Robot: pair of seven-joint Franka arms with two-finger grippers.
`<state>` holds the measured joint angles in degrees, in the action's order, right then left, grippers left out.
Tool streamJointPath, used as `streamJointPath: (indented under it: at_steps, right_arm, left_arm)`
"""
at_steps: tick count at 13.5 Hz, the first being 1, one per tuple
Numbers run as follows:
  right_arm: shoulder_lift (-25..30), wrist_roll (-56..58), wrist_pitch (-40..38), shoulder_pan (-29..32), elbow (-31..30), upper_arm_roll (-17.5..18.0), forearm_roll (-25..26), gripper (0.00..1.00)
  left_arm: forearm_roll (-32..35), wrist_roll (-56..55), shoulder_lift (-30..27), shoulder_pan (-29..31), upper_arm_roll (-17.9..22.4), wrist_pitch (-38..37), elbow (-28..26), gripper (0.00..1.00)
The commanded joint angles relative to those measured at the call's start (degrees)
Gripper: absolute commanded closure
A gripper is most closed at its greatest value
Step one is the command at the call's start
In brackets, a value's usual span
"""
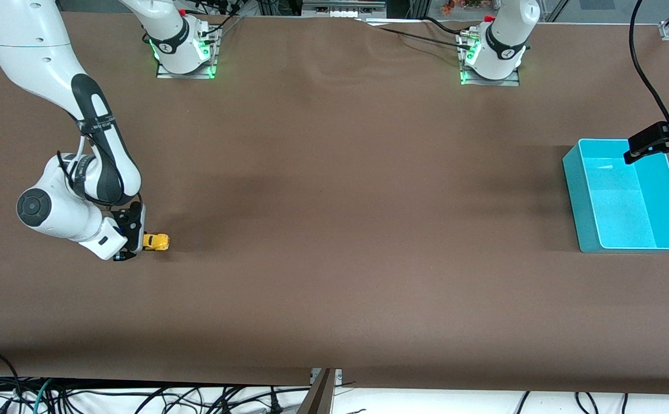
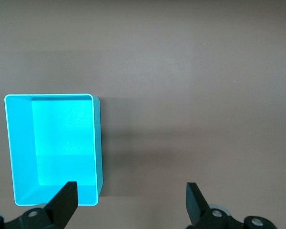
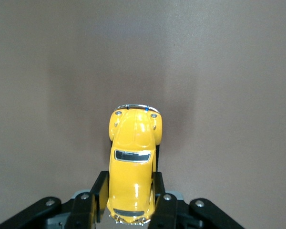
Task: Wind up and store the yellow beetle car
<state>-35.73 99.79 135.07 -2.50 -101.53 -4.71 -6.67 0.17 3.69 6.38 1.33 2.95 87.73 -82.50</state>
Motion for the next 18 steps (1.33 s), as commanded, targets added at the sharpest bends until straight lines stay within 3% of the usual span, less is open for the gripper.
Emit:
streamJointPath:
  at_steps: [1,18]
  right_arm:
    - [1.37,1.28,0.9,-0.05,-1.92,0.14,-0.97,0.63]
    - [-0.39,7.78,2.74,3.63,-1.83,0.14,-1.15,0.65]
  left_arm:
    - [-1.05,0.88,-0.31,-0.01,0.3,-0.37,0.05,0.0]
    - [-1.05,0.88,-0.31,-0.01,0.3,-0.37,0.05,0.0]
